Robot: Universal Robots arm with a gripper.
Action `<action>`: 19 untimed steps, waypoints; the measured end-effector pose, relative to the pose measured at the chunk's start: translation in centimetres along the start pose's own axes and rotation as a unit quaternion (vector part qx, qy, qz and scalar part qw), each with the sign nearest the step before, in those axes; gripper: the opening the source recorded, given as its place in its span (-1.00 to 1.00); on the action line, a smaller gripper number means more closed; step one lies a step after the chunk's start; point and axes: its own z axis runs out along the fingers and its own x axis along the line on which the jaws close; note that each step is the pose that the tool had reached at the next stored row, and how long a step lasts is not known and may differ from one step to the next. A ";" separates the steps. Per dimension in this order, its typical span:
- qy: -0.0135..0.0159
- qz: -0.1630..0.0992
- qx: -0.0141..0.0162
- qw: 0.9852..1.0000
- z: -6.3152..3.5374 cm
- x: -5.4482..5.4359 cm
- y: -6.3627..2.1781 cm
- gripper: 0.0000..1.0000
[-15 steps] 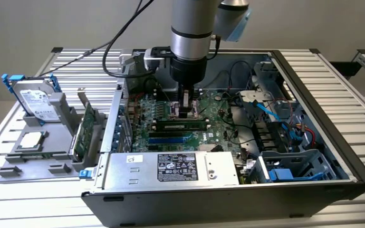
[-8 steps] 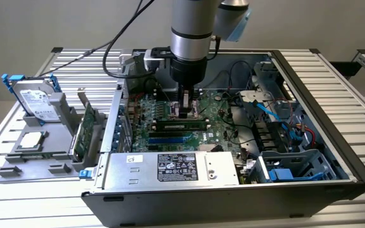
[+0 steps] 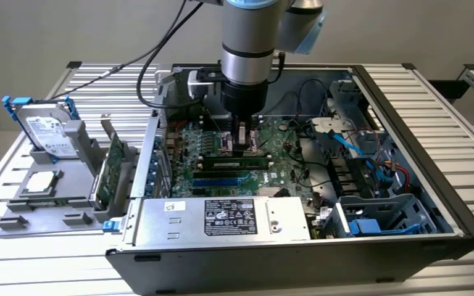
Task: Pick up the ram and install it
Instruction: 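Press down the ram until it locks into place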
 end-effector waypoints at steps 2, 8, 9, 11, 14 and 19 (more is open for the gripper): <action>0.000 -0.007 0.000 1.000 0.03 0.0 0.00 -0.79; 0.001 -0.019 0.001 1.000 0.24 0.0 0.00 -0.79; 0.001 -0.019 0.001 1.000 0.25 0.0 0.00 -0.79; 0.000 -0.019 0.001 1.000 0.39 0.0 -0.01 -0.79; 0.000 -0.019 0.001 1.000 0.58 0.0 -0.01 -0.79; -0.001 -0.019 0.001 1.000 0.82 -0.1 -0.02 -0.79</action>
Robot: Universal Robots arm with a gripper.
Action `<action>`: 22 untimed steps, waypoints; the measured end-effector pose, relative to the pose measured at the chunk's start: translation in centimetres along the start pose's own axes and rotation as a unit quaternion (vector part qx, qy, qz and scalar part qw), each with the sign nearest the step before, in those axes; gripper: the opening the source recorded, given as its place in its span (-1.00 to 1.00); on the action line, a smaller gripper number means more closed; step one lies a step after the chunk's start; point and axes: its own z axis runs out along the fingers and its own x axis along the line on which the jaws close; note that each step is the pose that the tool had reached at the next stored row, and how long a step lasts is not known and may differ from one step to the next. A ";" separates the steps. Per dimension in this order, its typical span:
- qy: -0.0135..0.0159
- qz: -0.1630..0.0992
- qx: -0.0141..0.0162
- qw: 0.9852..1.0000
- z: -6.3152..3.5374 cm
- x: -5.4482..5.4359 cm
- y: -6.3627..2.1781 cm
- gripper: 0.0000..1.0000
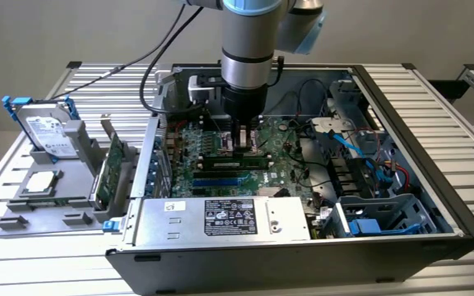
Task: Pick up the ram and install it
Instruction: 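Press down the ram until it locks into place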
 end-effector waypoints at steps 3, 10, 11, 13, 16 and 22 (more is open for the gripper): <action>0.000 0.000 0.000 1.000 0.14 0.0 0.00 -0.79; -0.002 0.000 0.000 1.000 0.17 -0.1 0.00 -0.79; -0.002 0.000 0.000 1.000 0.17 -0.1 -0.01 -0.79; -0.002 0.000 0.000 1.000 0.16 -0.1 0.00 -0.79; -0.003 0.000 0.000 1.000 0.17 -0.2 0.00 -0.79; -0.003 0.000 0.000 1.000 0.40 -0.3 0.00 -0.79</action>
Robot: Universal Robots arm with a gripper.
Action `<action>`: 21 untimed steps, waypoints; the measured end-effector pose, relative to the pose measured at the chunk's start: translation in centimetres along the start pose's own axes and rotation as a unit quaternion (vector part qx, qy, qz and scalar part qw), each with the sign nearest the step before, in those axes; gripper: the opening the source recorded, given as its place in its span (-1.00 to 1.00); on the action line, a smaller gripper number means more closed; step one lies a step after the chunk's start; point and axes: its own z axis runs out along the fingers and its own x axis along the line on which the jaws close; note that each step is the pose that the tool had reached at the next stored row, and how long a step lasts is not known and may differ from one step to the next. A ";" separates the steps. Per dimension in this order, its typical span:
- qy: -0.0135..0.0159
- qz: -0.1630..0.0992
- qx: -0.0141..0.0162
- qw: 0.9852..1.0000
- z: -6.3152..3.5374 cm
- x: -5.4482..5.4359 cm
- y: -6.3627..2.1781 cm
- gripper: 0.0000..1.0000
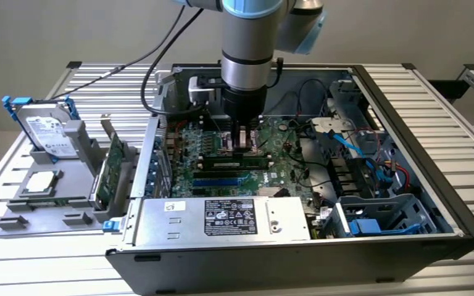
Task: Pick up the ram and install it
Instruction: 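Press down the ram until it locks into place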
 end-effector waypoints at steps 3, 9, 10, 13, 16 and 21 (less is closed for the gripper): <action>0.000 0.000 0.000 1.000 0.19 -0.1 0.00 -0.79; 0.000 0.000 0.000 1.000 0.46 -0.2 -0.01 -0.79; 0.000 0.000 0.000 1.000 0.50 -0.2 -0.01 -0.79; 0.000 0.000 0.000 1.000 0.59 -0.2 0.00 -0.79; 0.000 0.000 0.000 1.000 0.63 -0.2 0.00 -0.79; 0.000 0.000 -0.001 1.000 0.12 -0.2 0.02 -0.79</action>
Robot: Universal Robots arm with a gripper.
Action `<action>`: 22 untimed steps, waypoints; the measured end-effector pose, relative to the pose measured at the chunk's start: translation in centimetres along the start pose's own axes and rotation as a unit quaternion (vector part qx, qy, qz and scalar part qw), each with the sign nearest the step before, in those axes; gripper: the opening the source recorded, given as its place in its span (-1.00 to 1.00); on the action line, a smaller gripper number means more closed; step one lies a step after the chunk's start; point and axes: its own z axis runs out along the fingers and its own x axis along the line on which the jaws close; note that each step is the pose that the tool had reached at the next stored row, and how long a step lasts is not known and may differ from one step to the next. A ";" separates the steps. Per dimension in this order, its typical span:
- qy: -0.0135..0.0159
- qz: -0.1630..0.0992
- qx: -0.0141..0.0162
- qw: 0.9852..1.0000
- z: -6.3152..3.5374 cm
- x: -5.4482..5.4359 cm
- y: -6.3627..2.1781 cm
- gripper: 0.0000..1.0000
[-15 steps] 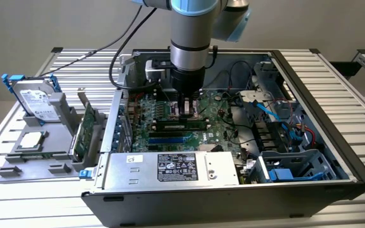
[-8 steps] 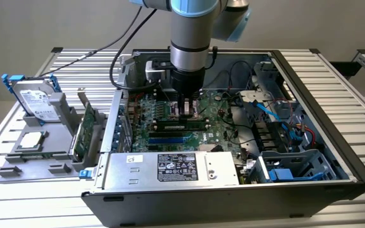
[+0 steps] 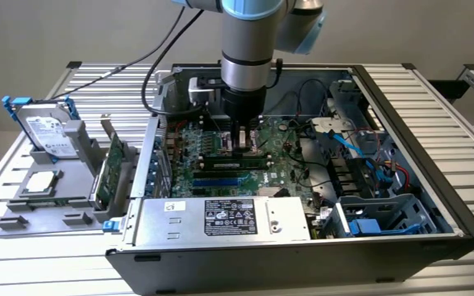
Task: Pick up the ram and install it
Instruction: 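Press down the ram until it locks into place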
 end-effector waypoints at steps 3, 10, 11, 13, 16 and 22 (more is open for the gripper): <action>0.000 0.000 -0.001 1.000 -0.63 0.0 0.02 -0.79; 0.001 0.000 -0.004 1.000 -1.48 0.1 0.04 -0.79; 0.001 0.000 -0.004 1.000 -1.52 0.1 0.04 -0.79; 0.000 0.000 -0.004 1.000 -1.52 0.1 0.04 -0.79; 0.000 0.000 -0.004 1.000 -1.53 0.1 0.04 -0.79; 0.000 0.000 -0.004 1.000 -1.53 0.1 0.04 -0.79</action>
